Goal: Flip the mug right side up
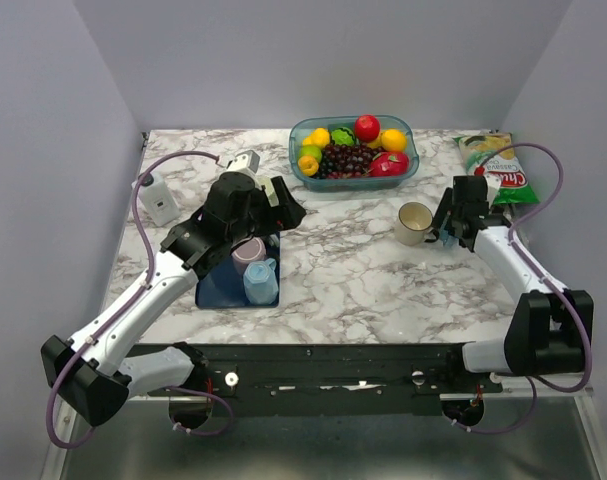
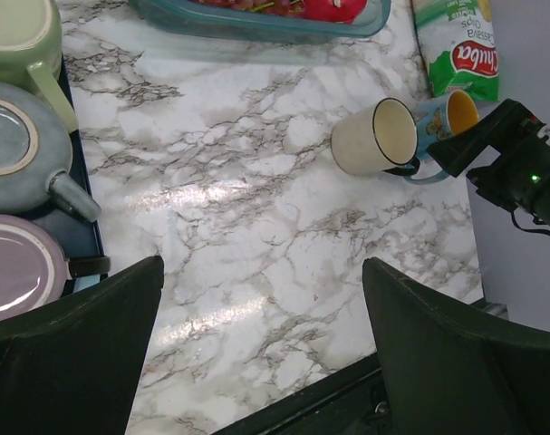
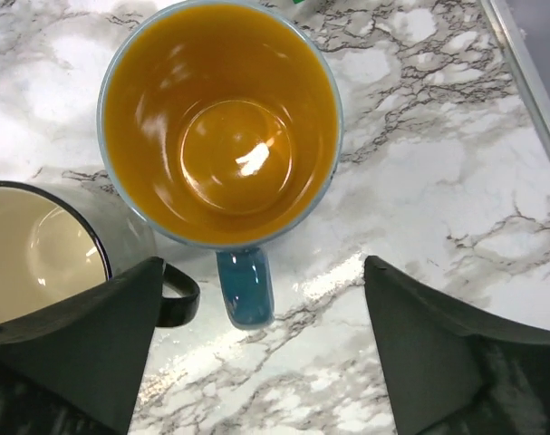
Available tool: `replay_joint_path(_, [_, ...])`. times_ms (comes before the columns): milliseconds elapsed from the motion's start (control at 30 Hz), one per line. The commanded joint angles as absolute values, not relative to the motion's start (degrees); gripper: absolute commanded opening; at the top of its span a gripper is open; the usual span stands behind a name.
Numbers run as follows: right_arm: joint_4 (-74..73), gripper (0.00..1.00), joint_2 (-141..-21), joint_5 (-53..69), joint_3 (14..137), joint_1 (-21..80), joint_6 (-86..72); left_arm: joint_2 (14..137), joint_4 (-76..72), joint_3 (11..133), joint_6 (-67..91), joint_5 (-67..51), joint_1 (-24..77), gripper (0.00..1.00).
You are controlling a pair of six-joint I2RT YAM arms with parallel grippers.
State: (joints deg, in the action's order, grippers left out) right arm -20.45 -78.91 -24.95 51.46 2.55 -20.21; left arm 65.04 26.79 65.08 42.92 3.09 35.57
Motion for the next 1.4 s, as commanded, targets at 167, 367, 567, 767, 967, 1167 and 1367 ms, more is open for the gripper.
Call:
replay_joint_path(167, [-34.1,1.00,-68.4,-25.7,59.7,2.2,-24.3,62.1,35.0,65.6,41.7,11.0,35.1,0.99])
replay_joint_path(367, [-31.8,1.00,-56.0,-10.7,57.7,2.2,-21.6,62.6,46.5,68.6,46.3,23.2,35.2,0.99])
replay_joint_path(567, [-30.1,1.00,-49.5,8.0,56.4,2.2,-22.2,63.9,50.3,66.6,49.5,27.9,35.2,0.99])
replay_joint_path(767, [-28.7,1.00,-47.7,14.9,55.2,2.2,-22.7,69.1,48.2,71.3,29.5,28.8,30.5,0.99])
replay_joint_path(967, [-30.0,0.99,-47.9,14.8,55.0,2.2,-22.2,71.1,42.3,68.7,19.4,20.3,19.3,0.99])
replay_joint_path(1167, [-31.5,0.99,-48.7,15.1,57.1,2.2,-21.4,74.0,35.0,65.9,14.3,13.3,12.8,0.99])
replay_joint_path(1367, [-32.3,0.98,-49.7,15.6,58.1,2.2,-21.4,78.6,30.9,62.1,14.6,9.1,7.2,0.99])
